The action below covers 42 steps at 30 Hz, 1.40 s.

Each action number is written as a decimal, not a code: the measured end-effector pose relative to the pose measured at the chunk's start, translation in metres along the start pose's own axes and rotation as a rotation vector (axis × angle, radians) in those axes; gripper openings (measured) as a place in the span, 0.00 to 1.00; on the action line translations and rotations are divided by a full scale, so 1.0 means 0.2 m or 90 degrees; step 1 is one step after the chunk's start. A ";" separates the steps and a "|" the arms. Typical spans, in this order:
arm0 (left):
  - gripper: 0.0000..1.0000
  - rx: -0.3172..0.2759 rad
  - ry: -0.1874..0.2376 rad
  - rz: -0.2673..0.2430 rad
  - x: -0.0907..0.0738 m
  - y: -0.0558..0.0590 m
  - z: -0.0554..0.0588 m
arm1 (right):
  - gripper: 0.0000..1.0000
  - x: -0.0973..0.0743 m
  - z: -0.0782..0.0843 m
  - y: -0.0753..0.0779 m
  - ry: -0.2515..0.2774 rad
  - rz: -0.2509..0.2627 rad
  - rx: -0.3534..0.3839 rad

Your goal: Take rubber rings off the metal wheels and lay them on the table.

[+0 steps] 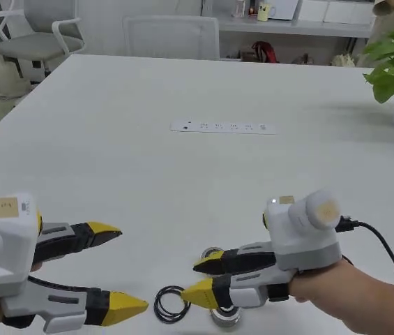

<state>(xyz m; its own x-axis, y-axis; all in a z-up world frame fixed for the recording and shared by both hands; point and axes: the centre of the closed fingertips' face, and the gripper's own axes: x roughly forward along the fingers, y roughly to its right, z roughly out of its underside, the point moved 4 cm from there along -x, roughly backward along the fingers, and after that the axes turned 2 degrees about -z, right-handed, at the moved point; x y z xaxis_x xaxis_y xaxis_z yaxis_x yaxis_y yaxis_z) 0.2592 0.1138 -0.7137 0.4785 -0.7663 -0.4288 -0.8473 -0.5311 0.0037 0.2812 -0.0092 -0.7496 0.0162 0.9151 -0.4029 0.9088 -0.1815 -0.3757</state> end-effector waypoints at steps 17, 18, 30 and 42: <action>0.71 0.008 0.004 0.002 0.00 0.01 -0.03 | 0.50 -0.19 -0.06 0.04 0.037 0.056 -0.059; 0.71 0.008 0.004 0.002 0.00 0.01 -0.03 | 0.51 -0.20 -0.06 0.04 0.038 0.059 -0.061; 0.73 0.010 -0.001 0.005 0.01 0.00 -0.03 | 0.65 -0.31 -0.03 0.06 0.034 0.093 -0.108; 0.74 0.009 -0.002 0.003 0.01 0.01 -0.02 | 0.77 -0.39 0.03 0.05 0.028 0.120 -0.140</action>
<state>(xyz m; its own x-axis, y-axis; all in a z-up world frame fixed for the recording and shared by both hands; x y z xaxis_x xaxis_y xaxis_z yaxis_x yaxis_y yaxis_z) 0.2588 0.1105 -0.7108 0.4738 -0.7678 -0.4312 -0.8526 -0.5225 -0.0065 0.2856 -0.0852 -0.7268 0.2078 0.8880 -0.4103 0.9562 -0.2728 -0.1061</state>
